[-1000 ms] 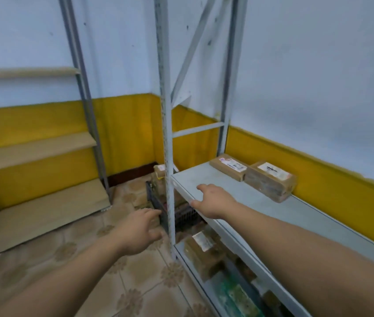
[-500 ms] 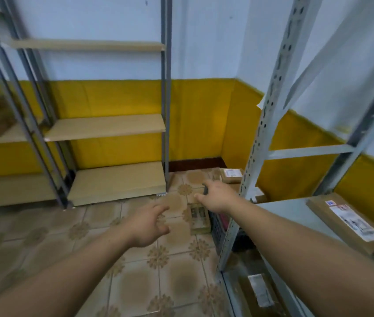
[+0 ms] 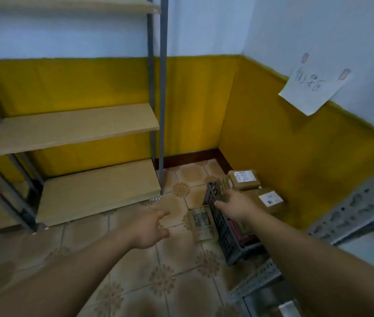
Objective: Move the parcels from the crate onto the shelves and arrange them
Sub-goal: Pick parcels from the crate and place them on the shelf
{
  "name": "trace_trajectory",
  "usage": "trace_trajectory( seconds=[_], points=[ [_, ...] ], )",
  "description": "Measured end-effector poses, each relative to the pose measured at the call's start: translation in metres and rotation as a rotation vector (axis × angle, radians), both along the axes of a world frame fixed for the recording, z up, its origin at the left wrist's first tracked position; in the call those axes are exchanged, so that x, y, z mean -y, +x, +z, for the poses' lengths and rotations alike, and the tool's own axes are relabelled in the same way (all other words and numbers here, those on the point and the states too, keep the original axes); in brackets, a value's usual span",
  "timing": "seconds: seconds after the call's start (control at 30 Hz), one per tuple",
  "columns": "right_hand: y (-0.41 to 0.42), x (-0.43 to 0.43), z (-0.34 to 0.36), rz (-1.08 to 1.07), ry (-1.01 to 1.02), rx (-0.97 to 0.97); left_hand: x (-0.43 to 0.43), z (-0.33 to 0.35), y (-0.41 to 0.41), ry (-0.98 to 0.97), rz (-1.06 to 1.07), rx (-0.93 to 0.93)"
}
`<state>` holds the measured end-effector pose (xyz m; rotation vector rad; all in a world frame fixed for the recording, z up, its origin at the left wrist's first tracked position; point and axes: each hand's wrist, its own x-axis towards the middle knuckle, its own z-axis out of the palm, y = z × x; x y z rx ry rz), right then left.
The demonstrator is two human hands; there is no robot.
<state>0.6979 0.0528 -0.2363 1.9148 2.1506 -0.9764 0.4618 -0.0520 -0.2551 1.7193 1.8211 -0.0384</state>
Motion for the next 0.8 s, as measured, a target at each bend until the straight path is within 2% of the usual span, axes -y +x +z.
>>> trace_trajectory(
  seconds=[0.13, 0.33, 0.53, 0.7, 0.8],
  points=[
    [0.002, -0.032, -0.009, -0.136, -0.020, -0.006, -0.074, -0.001, -0.022, -0.061, -0.117, -0.026],
    [0.015, -0.085, -0.025, -0.307, -0.086, 0.031, -0.179, -0.016, -0.011, -0.087, -0.307, -0.023],
    [0.020, -0.160, -0.076, -0.425, -0.087, -0.077, -0.280, -0.045, -0.008, -0.185, -0.407, -0.052],
    [0.017, -0.195, -0.122, -0.479, -0.232, -0.105, -0.345, -0.078, -0.017, -0.294, -0.444, -0.090],
    [0.019, -0.197, -0.149, -0.572, -0.315, -0.100, -0.381, -0.107, -0.019, -0.396, -0.597, -0.161]
  ],
)
